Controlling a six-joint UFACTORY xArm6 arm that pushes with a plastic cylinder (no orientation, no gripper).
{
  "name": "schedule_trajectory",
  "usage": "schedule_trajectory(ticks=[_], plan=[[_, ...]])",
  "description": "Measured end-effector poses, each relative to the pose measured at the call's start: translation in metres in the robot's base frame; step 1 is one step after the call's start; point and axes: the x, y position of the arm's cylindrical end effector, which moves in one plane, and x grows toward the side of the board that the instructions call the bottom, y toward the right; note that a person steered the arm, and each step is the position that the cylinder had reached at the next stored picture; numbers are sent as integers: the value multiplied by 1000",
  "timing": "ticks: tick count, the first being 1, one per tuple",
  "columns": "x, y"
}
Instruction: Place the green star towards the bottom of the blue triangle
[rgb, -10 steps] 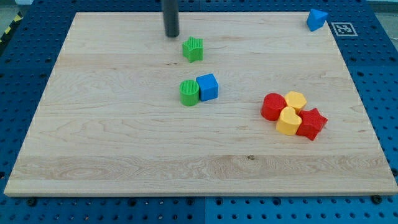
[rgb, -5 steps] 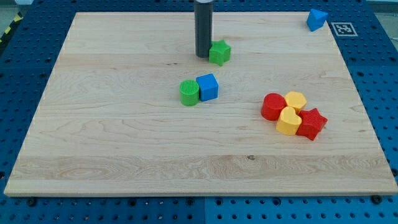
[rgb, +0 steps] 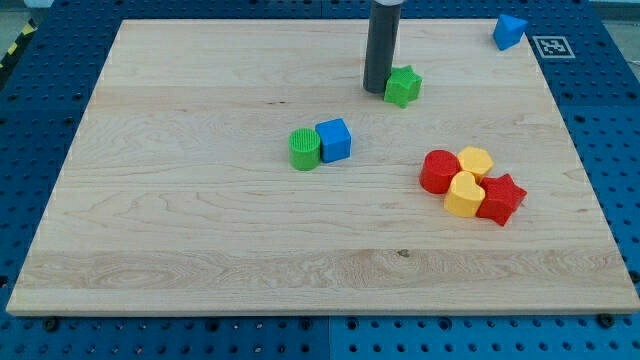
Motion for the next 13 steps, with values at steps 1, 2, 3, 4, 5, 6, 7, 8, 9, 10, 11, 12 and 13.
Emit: schedule_trajectory(ticks=[1,2,3,4,5,6,7,8,9,10,11,12,13], plan=[[0,10],[0,22],[13,40],[23,61],[23,81],[36,109],[53,135],[53,156],[52,169],[51,171],[50,171],[48,167],[38,167]])
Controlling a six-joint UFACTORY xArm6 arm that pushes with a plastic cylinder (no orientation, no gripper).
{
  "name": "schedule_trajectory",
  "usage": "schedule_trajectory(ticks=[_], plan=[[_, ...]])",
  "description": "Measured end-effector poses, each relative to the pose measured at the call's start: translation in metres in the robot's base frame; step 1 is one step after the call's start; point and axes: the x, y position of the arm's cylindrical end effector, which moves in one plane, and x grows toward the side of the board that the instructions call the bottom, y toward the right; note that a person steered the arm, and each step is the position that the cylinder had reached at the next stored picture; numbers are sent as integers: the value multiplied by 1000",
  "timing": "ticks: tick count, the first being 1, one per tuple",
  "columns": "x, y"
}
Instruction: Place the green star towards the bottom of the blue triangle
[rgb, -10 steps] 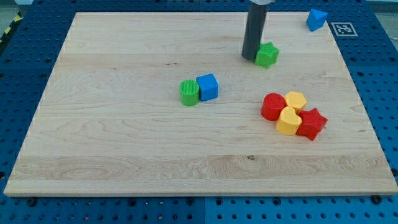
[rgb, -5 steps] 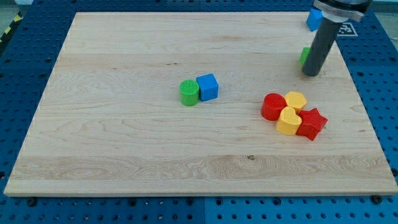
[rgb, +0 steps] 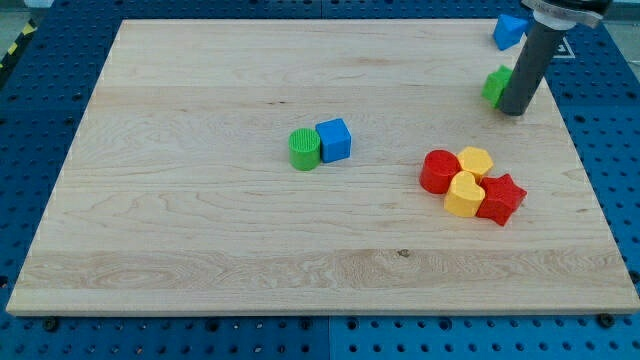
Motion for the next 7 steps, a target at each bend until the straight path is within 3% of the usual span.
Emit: schedule_trajectory(ticks=[4,6,7], plan=[[-43,-1],[-34,-65],[-51,-69]])
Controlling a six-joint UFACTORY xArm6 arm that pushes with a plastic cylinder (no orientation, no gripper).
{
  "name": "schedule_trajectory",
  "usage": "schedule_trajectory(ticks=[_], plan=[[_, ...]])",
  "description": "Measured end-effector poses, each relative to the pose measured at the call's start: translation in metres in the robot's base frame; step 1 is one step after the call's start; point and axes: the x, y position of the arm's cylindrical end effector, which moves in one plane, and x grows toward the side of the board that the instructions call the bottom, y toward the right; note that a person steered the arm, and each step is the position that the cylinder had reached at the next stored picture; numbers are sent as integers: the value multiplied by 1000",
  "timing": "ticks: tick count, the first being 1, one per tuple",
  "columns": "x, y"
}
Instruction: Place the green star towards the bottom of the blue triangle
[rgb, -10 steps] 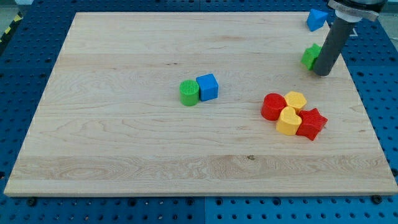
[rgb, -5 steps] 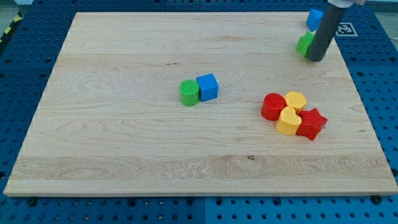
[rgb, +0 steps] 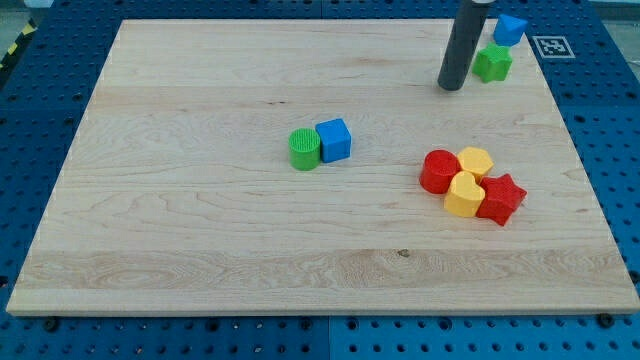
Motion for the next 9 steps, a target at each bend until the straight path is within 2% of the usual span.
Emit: schedule_trajectory(ticks=[2,4,9], plan=[[-30,38],[-35,58],[-38,67]])
